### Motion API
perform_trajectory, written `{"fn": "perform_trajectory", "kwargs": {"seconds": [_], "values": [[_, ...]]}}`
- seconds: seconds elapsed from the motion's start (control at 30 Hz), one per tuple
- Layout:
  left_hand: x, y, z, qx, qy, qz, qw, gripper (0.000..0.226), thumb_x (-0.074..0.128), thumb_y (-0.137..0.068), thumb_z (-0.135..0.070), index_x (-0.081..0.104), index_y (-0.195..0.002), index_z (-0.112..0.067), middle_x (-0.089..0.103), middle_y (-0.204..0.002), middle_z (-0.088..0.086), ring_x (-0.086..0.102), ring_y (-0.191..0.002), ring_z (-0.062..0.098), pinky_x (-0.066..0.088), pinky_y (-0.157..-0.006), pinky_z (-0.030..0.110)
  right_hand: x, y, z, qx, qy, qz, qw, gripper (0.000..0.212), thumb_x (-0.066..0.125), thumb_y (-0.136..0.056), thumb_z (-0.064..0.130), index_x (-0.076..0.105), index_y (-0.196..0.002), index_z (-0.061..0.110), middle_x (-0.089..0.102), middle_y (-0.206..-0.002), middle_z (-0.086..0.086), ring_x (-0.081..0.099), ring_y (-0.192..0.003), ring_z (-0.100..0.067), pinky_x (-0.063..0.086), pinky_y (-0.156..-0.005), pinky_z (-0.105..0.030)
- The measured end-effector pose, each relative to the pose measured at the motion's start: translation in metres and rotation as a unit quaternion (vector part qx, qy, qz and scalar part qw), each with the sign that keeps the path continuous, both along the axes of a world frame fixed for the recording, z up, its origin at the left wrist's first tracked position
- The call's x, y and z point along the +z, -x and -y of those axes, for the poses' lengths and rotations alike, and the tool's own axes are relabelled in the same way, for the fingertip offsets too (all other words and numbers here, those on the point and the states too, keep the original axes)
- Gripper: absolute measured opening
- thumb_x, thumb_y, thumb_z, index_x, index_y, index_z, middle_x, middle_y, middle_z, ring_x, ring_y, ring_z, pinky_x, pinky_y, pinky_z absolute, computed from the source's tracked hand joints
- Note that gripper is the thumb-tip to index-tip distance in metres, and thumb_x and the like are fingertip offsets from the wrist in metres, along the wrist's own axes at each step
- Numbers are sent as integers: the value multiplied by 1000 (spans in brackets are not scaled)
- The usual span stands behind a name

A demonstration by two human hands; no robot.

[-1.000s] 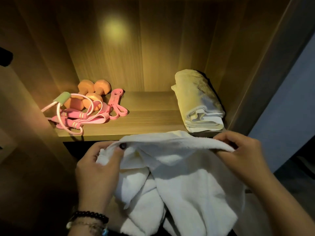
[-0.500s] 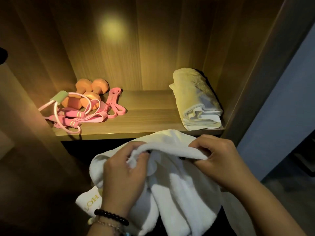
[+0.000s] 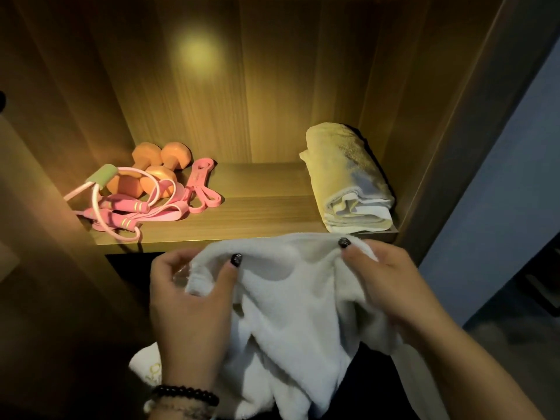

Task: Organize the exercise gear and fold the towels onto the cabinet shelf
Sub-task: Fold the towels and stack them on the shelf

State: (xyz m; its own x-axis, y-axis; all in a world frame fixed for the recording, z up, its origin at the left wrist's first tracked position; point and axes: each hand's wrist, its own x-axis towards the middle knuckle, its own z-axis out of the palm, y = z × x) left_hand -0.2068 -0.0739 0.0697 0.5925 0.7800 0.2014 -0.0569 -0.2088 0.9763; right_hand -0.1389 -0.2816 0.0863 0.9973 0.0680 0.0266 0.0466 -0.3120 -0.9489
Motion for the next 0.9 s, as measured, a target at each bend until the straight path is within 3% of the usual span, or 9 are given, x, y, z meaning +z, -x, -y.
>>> {"fn": "perform_trajectory", "kwargs": {"seconds": [0.13, 0.23, 0.3, 0.37, 0.47, 0.6, 0.7, 0.8, 0.9], "values": [[4, 5, 14, 13, 23, 14, 1000, 54, 84, -61, -39, 39, -84, -58, 46, -106, -22, 54, -94, 2, 49, -76, 28, 7, 9, -31, 12, -188, -130, 974, 22, 58, -93, 25, 69, -90, 7, 70, -86, -19, 64, -74, -23, 50, -70, -36], [1, 7, 17, -4, 51, 34, 998, 53, 81, -69, -30, 36, -86, -55, 46, -109, -13, 58, -82, -8, 51, -63, 15, 10, 9, -44, 17, -326, -170, 930, 26, 63, -91, 17, 62, -108, -3, 69, -98, -27, 66, -82, -29, 54, -82, -47], [-4, 7, 15, -16, 26, 24, 999, 47, 79, -74, -25, 40, -87, -47, 44, -105, -13, 55, -76, -23, 47, -52, 7, 5, 6, -47, 16, -321, -148, 935, 30, 68, -87, 15, 57, -113, 5, 73, -91, -16, 69, -77, -22, 58, -75, -39], [-9, 6, 11, -28, -21, -3, 999, 33, 75, -78, -27, 47, -85, -42, 42, -107, -12, 51, -76, -24, 46, -55, 11, -5, 6, -48, 24, -274, -114, 954, 34, 68, -85, 7, 50, -112, 17, 75, -94, -3, 71, -80, -14, 58, -72, -32], [-18, 3, 10, -89, -34, -11, 995, 8, 66, -84, -30, 59, -84, -33, 58, -97, -9, 59, -81, 0, 52, -71, 35, -33, 10, -43, 108, -183, -115, 970, 45, 66, -83, -3, 46, -116, 20, 70, -107, 9, 66, -101, -3, 57, -81, -25], [-23, 3, 15, -126, -26, -13, 992, 16, 57, -85, -44, 62, -81, -29, 65, -75, -9, 59, -71, 9, 49, -66, 37, -74, 21, -32, 158, 35, -34, 986, 51, 76, -79, 25, 49, -121, 30, 53, -127, 19, 46, -123, 7, 39, -103, -21], [-26, 4, 15, -138, -15, -5, 990, 24, 54, -87, -47, 65, -79, -26, 60, -63, -14, 49, -57, 2, 38, -58, 29, -85, 27, -22, 79, 200, 97, 972, 46, 63, -87, 38, 37, -125, 40, 40, -116, 30, 41, -113, 6, 37, -87, -11], [-22, 5, 15, -151, -4, 1, 989, 19, 56, -87, -43, 70, -85, -30, 62, -63, -15, 50, -56, 1, 37, -55, 26, -80, 24, -17, 110, 353, 141, 919, 51, 44, -93, 42, 16, -136, 45, 44, -91, 23, 45, -81, 0, 32, -57, -16], [-17, 4, 16, -145, -16, 0, 989, 21, 61, -89, -24, 72, -91, -42, 72, -84, -15, 63, -73, 8, 50, -64, 33, -63, 9, -14, 225, 350, 124, 901, 19, 39, -96, 31, 48, -111, 38, 52, -77, 15, 50, -71, -4, 37, -55, -21]]}}
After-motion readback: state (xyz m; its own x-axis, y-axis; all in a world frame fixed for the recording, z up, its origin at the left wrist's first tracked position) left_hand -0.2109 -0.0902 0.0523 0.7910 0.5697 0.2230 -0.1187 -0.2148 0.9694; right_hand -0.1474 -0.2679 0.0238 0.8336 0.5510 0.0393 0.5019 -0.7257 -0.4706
